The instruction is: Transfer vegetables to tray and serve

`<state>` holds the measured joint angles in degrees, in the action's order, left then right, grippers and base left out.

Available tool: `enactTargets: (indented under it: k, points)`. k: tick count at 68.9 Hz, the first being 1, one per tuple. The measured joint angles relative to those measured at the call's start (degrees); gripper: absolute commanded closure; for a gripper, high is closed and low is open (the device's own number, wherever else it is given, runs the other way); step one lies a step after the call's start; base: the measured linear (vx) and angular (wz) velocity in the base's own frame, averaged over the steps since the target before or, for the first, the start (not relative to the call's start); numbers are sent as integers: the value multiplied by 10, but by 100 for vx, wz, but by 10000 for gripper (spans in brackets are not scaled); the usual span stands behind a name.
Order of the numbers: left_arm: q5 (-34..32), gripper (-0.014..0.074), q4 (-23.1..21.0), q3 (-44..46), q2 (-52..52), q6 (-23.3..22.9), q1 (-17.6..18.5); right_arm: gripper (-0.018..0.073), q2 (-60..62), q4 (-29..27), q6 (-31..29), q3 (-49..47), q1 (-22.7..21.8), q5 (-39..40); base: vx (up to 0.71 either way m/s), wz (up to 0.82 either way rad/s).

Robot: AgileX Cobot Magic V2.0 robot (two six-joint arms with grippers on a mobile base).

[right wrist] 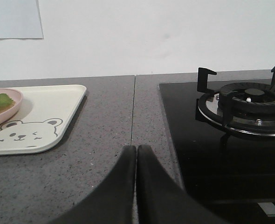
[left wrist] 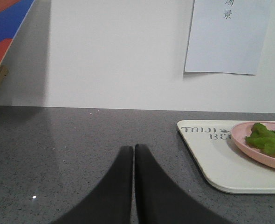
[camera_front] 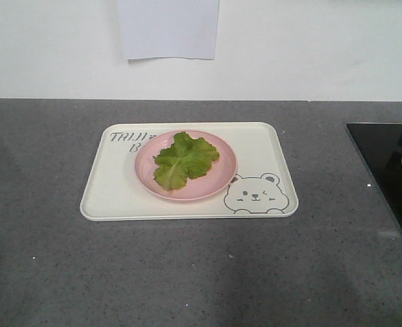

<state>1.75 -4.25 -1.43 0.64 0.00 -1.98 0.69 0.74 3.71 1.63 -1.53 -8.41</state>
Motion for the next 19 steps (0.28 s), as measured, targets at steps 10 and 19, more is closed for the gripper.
enactTargets:
  k: [10, 19]
  points:
    - [0, 604, 0, 0, 0, 0, 0, 563, 0, 0, 0, 0, 0, 0, 0, 0]
    - [0, 604, 0, 0, 0, 0, 0, 563, 0, 0, 0, 0, 0, 0, 0, 0]
